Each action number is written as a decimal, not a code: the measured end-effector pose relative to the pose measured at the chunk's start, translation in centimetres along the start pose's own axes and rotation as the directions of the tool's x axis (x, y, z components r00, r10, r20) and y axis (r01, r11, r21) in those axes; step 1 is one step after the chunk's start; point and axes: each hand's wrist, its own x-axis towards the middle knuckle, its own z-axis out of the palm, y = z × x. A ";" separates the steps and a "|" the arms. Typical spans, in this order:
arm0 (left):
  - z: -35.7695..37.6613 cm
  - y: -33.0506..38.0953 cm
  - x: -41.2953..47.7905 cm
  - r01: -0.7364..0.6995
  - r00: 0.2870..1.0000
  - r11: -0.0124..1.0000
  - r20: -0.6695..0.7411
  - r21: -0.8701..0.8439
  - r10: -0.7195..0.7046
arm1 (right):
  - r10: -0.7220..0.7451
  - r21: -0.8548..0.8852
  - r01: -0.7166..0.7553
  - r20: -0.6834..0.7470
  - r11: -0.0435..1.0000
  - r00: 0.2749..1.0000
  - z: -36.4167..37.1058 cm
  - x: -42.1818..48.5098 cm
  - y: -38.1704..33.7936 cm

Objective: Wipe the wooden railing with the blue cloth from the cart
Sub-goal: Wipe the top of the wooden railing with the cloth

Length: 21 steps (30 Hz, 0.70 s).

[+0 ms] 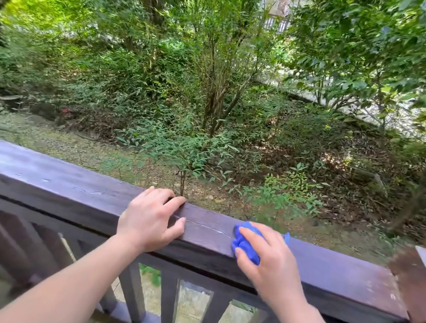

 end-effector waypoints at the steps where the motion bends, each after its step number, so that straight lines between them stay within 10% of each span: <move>1: 0.0 0.0 -0.1 -0.005 1.000 1.000 0.001 0.004 0.005 | 0.046 -0.009 -0.046 -0.005 0.999 0.999 0.0 1.0 0.6; 4: 0.1 0.0 -0.3 -0.024 1.000 1.000 0.011 0.020 0.024 | 0.208 -0.027 -0.211 -0.078 0.977 0.975 0.4 2.3 0.8; 9: 0.2 0.0 0.0 -0.046 0.999 0.998 -0.006 0.041 0.046 | 0.000 -0.018 -0.001 -0.023 1.000 1.000 0.6 0.6 -1.0; 13: 0.3 0.1 -0.2 -0.039 0.999 0.999 0.009 0.035 0.039 | 0.210 -0.012 -0.211 -0.051 0.977 0.976 0.5 3.0 0.9; 18: 0.8 -0.2 -0.1 -0.039 0.999 0.999 -0.001 0.018 0.039 | -0.004 0.017 0.004 0.025 1.000 1.000 0.8 0.9 -1.8; 21: 0.8 -0.3 -0.1 -0.037 0.999 0.999 -0.010 0.015 0.037 | 0.112 0.001 -0.112 0.002 0.994 0.994 0.8 3.4 -0.2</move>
